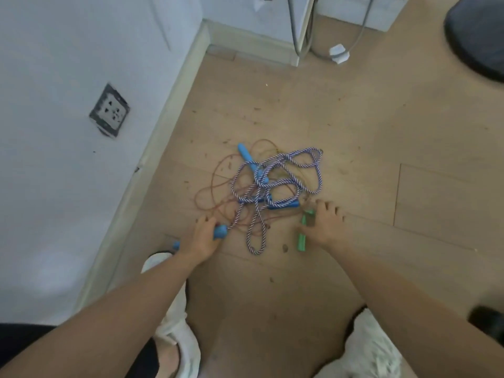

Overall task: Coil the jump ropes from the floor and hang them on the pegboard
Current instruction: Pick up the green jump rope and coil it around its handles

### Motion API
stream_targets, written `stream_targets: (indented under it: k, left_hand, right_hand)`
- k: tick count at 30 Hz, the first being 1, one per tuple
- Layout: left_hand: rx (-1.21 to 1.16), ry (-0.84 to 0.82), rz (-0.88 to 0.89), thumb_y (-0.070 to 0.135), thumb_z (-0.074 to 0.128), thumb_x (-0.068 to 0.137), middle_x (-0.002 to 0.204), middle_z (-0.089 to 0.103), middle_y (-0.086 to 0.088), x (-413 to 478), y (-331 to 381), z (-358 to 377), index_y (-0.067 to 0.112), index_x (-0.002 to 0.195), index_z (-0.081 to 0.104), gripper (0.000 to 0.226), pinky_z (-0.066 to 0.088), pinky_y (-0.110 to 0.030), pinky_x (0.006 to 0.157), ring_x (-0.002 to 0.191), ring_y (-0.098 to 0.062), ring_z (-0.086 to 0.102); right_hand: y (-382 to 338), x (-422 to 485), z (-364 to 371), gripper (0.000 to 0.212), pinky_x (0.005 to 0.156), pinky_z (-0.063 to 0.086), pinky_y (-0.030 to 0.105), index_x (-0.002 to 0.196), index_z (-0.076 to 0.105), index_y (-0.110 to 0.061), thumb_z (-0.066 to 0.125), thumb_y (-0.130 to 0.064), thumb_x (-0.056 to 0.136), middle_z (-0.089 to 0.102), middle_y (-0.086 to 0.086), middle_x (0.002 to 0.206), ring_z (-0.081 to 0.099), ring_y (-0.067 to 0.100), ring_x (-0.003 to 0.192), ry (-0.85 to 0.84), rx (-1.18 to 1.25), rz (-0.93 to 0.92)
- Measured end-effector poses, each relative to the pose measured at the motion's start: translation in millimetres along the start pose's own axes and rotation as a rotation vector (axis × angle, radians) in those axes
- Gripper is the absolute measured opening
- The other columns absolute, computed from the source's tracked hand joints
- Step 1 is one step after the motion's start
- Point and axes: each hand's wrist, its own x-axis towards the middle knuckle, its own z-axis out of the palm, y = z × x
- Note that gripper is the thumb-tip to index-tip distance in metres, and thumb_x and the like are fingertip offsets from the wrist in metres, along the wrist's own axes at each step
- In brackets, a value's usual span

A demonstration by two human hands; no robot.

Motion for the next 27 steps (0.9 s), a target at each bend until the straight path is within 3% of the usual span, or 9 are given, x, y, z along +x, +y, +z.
stream_targets:
  k: [3,8,10,13,16,19,22,25,27]
  left_hand:
    - [-0.077,0.081,-0.027,0.023,0.074,0.084,0.116,0.057,-0.015,3.8,1.7,1.4,0.008,0.117,0.059,0.039,0.048,-0.046,0.089,0.108,-0.037,0.056]
    - [-0.419,0.307,-0.265,0.017,0.073,0.087,0.121,0.062,-0.024,24.5,-2.4,-18.2,-0.001,0.122,0.056,0.043,0.046,-0.052,0.097,0.113,-0.042,0.059]
    - [-0.398,0.304,-0.245,0.016,0.072,0.087,0.123,0.063,-0.022,24.4,2.5,-28.2,0.001,0.125,0.055,0.044,0.047,-0.05,0.098,0.113,-0.04,0.06]
    - [-0.385,0.329,-0.116,0.018,0.073,0.085,0.123,0.061,-0.015,15.4,25.7,-33.6,0.007,0.125,0.057,0.044,0.047,-0.043,0.096,0.111,-0.033,0.058]
    - [-0.367,0.246,0.167,0.019,0.077,0.08,0.114,0.064,-0.007,9.5,59.2,-31.0,0.014,0.116,0.064,0.039,0.051,-0.044,0.093,0.105,-0.026,0.061]
    - [-0.216,0.012,0.383,0.021,0.075,0.077,0.13,0.057,-0.001,0.1,100.8,-30.1,0.024,0.134,0.057,0.06,0.042,-0.04,0.106,0.122,-0.022,0.051]
    - [-0.16,-0.157,0.526,0.032,0.069,0.064,0.134,0.051,0.004,-9.1,140.7,-32.5,0.036,0.138,0.053,0.076,0.036,-0.04,0.109,0.128,-0.022,0.043]
    - [-0.201,-0.22,0.552,0.047,0.067,0.068,0.103,0.066,0.01,-19.0,164.0,-40.1,0.032,0.105,0.073,0.041,0.048,-0.038,0.097,0.104,-0.016,0.061]
    - [-0.259,-0.209,0.519,0.037,0.071,0.085,0.09,0.069,0.009,-27.6,173.8,-51.2,0.025,0.092,0.074,0.015,0.051,-0.03,0.087,0.093,-0.013,0.065]
  right_hand:
    - [7.0,-0.9,18.4,0.094,0.099,0.039,0.05,0.133,0.04,-0.012,0.069,-0.072,0.068,0.043,0.013,0.133,0.043,0.037,0.122,0.048,-0.05,0.02]
    - [19.3,-8.3,30.6,0.039,0.094,0.042,0.045,0.111,0.054,-0.01,0.065,-0.036,0.084,0.06,0.014,0.117,0.055,0.036,0.111,0.07,-0.037,-0.025]
    - [23.5,-13.6,27.8,0.028,0.086,0.048,0.044,0.106,0.056,-0.007,0.063,-0.023,0.084,0.064,0.018,0.112,0.059,0.039,0.104,0.012,0.021,-0.055]
    - [20.1,-24.4,17.8,0.027,0.082,0.046,0.041,0.111,0.056,-0.009,0.063,-0.021,0.088,0.065,0.017,0.112,0.062,0.038,0.104,-0.085,0.107,-0.09]
    - [9.2,-38.0,-6.2,0.021,0.076,0.044,0.036,0.107,0.059,-0.013,0.063,-0.02,0.088,0.066,0.012,0.104,0.062,0.032,0.098,-0.161,0.149,-0.206]
    - [-2.2,-58.2,-49.1,0.014,0.067,0.035,0.023,0.097,0.056,-0.024,0.062,-0.016,0.088,0.055,-0.001,0.087,0.052,0.017,0.077,-0.118,0.243,-0.316]
    - [-11.3,-86.8,-91.3,0.018,0.062,0.032,0.019,0.109,0.06,-0.01,0.061,-0.014,0.092,0.06,0.002,0.093,0.052,0.017,0.08,-0.083,0.229,-0.42]
    - [-13.3,-109.8,-124.1,0.012,0.069,0.035,0.03,0.102,0.062,-0.008,0.061,-0.014,0.092,0.06,0.004,0.087,0.052,0.019,0.078,-0.043,0.305,-0.43]
    - [-13.6,-124.4,-150.0,0.011,0.063,0.033,0.03,0.084,0.057,-0.007,0.062,-0.013,0.091,0.052,0.002,0.074,0.046,0.016,0.068,0.034,0.398,-0.38]
